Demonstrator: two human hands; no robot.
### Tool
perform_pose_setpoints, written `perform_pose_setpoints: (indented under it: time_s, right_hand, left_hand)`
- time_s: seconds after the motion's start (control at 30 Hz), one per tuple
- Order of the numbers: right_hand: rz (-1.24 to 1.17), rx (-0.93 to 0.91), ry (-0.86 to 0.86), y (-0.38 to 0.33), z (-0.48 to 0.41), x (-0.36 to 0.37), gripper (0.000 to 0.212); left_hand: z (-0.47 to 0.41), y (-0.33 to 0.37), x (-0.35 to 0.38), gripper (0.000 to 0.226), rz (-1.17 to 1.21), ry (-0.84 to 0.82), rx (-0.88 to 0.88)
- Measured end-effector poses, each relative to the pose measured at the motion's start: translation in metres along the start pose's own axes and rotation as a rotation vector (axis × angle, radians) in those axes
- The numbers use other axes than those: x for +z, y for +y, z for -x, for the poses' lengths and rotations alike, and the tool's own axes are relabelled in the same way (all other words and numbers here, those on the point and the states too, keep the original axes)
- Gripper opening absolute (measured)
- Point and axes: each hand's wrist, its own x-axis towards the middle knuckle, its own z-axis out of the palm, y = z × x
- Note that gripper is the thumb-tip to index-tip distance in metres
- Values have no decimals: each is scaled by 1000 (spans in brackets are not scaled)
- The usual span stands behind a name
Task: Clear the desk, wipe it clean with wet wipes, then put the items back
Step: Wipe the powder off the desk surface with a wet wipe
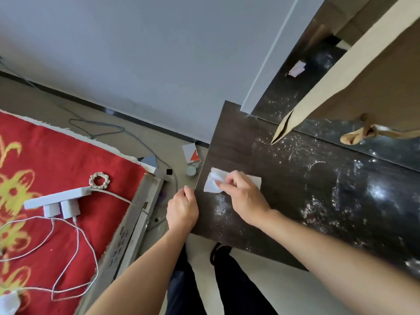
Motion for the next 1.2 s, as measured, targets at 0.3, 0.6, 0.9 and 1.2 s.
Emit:
perform_pose_setpoints:
  time_s: [0.3, 0.6, 0.9, 1.2]
  right_hand:
    - [6, 460, 264, 17, 53, 7, 49]
    - [-24, 902, 334, -28, 136, 30, 46]
    - [-100, 664, 401, -64, 111, 57, 38]
    - [-31, 433, 402, -66, 82, 62, 42]
  left_hand:
    - [-11, 2, -6, 54, -98, -122, 85]
    - [-64, 66, -11, 62, -141, -285, 347]
    - [-96, 86, 13, 66, -189, -187, 501]
    - [-98, 86, 11, 65, -208, -196, 545]
